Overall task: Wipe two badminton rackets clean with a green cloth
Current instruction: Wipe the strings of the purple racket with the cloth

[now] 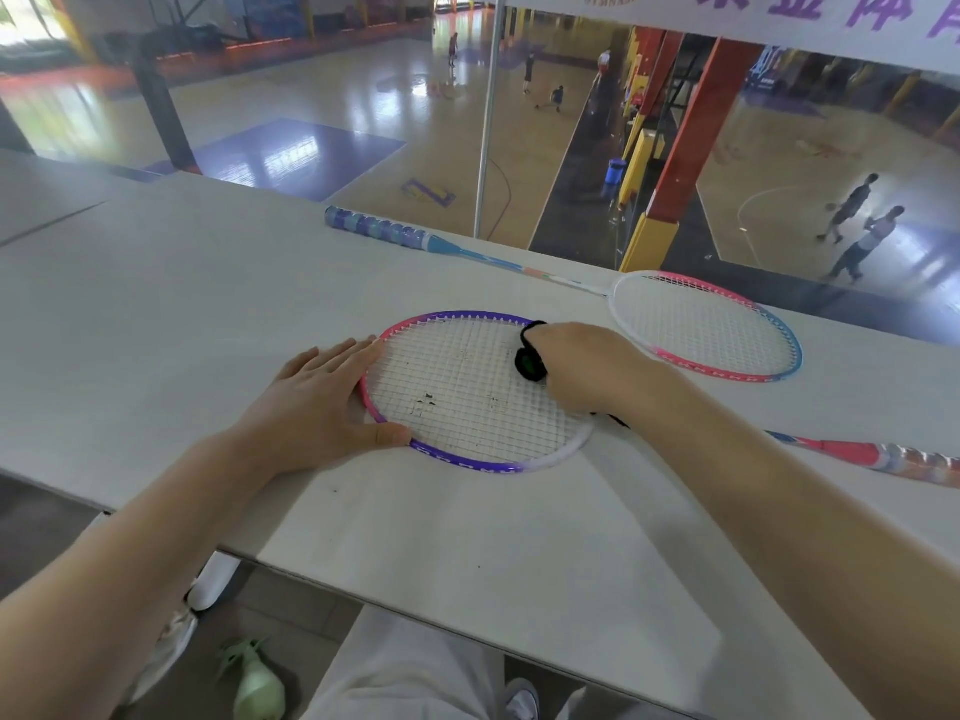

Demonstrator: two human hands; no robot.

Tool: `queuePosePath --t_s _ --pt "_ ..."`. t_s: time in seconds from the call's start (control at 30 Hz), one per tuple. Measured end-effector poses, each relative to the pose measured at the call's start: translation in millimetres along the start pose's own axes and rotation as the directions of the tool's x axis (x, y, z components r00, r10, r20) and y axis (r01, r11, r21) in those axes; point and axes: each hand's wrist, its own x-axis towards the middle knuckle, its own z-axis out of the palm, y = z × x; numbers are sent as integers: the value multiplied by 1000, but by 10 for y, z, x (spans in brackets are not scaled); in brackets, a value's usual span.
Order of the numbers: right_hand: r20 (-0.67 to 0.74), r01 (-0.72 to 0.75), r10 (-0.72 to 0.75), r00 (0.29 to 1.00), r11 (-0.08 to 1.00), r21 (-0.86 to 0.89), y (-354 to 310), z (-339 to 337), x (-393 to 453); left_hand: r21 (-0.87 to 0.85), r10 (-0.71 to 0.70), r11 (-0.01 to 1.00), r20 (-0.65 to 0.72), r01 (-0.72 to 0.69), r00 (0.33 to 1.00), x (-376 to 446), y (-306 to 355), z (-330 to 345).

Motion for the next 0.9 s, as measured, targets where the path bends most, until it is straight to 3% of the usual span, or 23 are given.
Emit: queuePosePath --t_s 0.2,0.47,0.63,0.73,0.9 --pt "-68 47 -46 997 999 20 34 211 69 22 -3 1000 7 3 1000 4 0 5" --pt "-86 263 -255 963 960 99 -143 186 -743 7 -20 1000 9 20 1000 -8 17 -6" --pt "6 347 -356 934 914 209 -194 111 -996 9 -15 1000 9 15 1000 -9 4 0" --pt "10 330 -341 940 916 231 -183 50 -981 14 -16 1000 16 16 1000 -9 1 -3" --pt "-6 245 -245 969 965 93 -153 73 -727 5 -20 1000 15 20 1000 -13 22 -15"
